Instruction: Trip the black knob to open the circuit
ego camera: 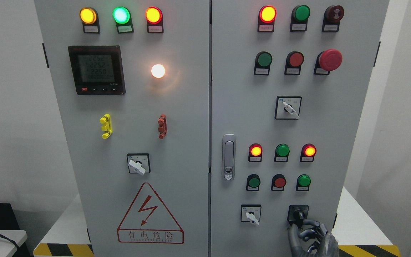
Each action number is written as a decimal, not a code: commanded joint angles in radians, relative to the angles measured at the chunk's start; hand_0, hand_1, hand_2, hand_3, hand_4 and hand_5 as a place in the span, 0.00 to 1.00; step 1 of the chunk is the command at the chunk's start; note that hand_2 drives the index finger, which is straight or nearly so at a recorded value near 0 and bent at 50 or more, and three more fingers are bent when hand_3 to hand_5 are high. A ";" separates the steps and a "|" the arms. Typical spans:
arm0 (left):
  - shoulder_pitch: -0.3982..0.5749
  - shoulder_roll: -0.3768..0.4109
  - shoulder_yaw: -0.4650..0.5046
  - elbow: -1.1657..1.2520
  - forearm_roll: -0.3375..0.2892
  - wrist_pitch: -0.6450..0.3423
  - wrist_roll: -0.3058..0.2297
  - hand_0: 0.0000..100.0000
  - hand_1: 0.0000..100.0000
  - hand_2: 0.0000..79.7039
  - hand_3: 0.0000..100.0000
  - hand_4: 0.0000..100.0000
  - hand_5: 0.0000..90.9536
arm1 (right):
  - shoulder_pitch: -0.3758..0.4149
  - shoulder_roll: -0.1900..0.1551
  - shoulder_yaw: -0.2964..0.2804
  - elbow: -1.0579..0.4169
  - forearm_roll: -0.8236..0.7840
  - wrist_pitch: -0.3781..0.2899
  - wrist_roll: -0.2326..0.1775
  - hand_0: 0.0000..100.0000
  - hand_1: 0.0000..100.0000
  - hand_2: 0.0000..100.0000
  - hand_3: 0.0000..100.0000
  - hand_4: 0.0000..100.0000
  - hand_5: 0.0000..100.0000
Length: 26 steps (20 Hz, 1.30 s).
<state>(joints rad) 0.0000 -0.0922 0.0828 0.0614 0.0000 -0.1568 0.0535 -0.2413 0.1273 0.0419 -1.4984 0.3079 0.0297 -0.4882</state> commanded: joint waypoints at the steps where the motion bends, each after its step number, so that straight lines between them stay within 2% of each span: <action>1: -0.008 0.000 0.000 0.000 -0.034 0.000 0.000 0.12 0.39 0.00 0.00 0.00 0.00 | -0.001 0.000 -0.002 0.000 -0.001 -0.001 0.000 0.49 0.78 0.53 0.80 0.80 0.92; 26: -0.008 0.000 0.000 0.000 -0.034 0.000 0.000 0.12 0.39 0.00 0.00 0.00 0.00 | -0.006 0.000 0.010 0.000 -0.012 -0.001 0.002 0.49 0.77 0.57 0.84 0.82 0.93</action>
<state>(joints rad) 0.0000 -0.0921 0.0828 0.0614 0.0000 -0.1568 0.0535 -0.2464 0.1273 0.0447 -1.4981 0.2996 0.0287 -0.4879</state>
